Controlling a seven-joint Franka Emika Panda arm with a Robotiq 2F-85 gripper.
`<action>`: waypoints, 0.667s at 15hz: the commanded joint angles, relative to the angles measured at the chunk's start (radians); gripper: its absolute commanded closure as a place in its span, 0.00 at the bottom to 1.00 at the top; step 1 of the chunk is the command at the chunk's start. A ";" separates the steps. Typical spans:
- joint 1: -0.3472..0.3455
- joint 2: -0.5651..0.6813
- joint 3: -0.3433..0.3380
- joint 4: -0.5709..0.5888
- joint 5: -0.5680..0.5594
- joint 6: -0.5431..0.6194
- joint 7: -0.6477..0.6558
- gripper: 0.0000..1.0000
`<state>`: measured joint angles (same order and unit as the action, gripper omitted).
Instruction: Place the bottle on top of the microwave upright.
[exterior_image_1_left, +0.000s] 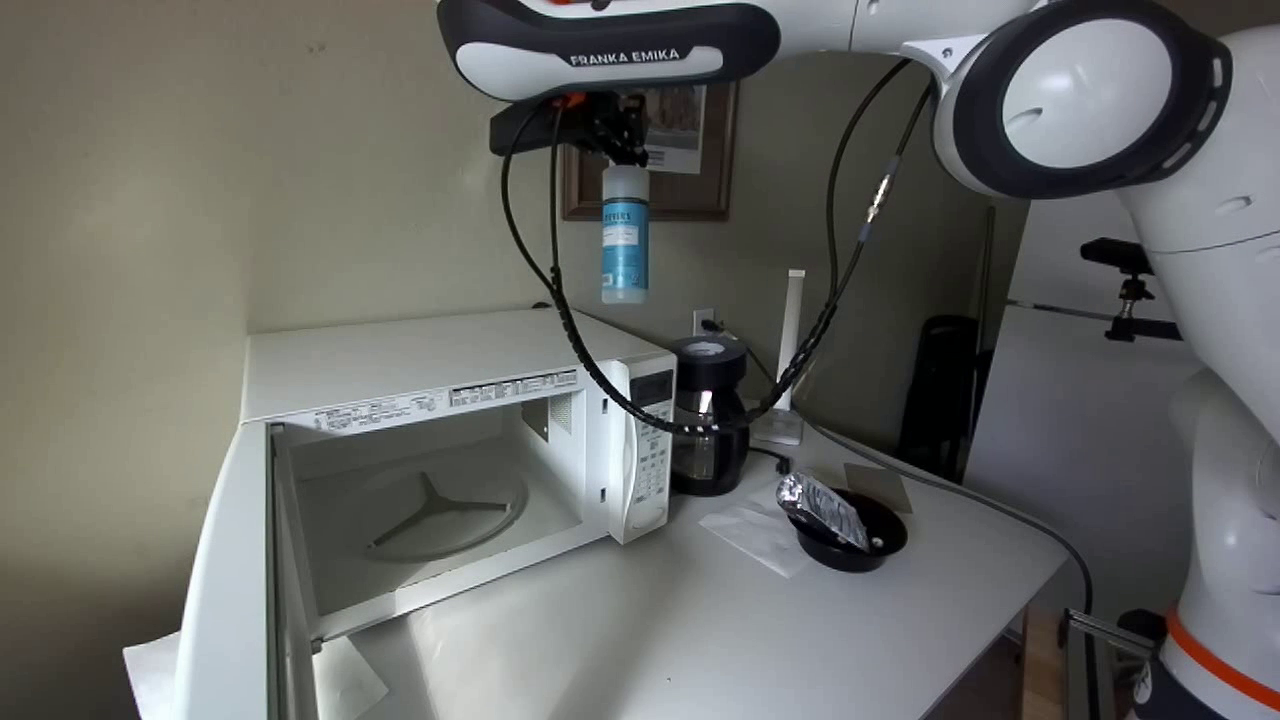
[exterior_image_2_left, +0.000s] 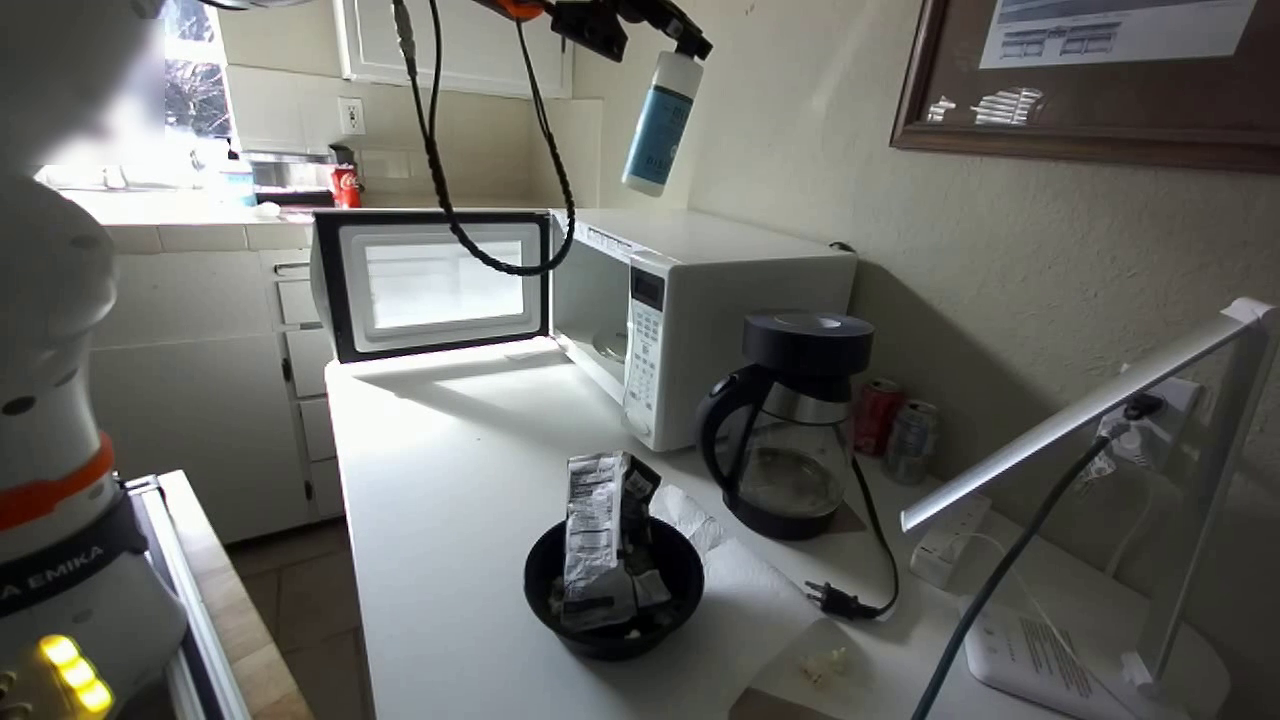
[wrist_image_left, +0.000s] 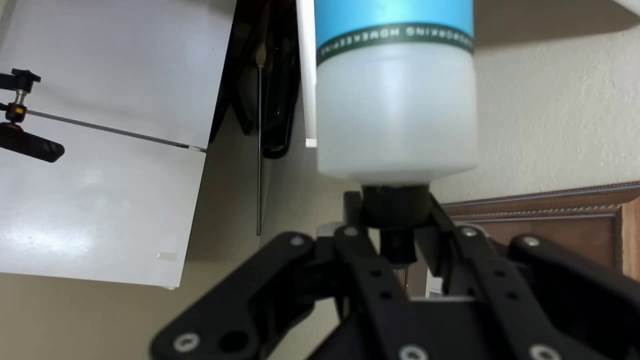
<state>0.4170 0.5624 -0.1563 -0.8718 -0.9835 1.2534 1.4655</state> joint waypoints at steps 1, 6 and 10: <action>0.000 0.000 -0.001 0.000 0.000 0.000 0.000 0.70; 0.000 0.000 -0.002 0.000 0.000 0.000 0.000 0.93; 0.017 0.009 -0.031 -0.018 -0.053 -0.005 0.073 0.93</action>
<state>0.4166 0.5659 -0.1675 -0.8722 -0.9934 1.2534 1.4795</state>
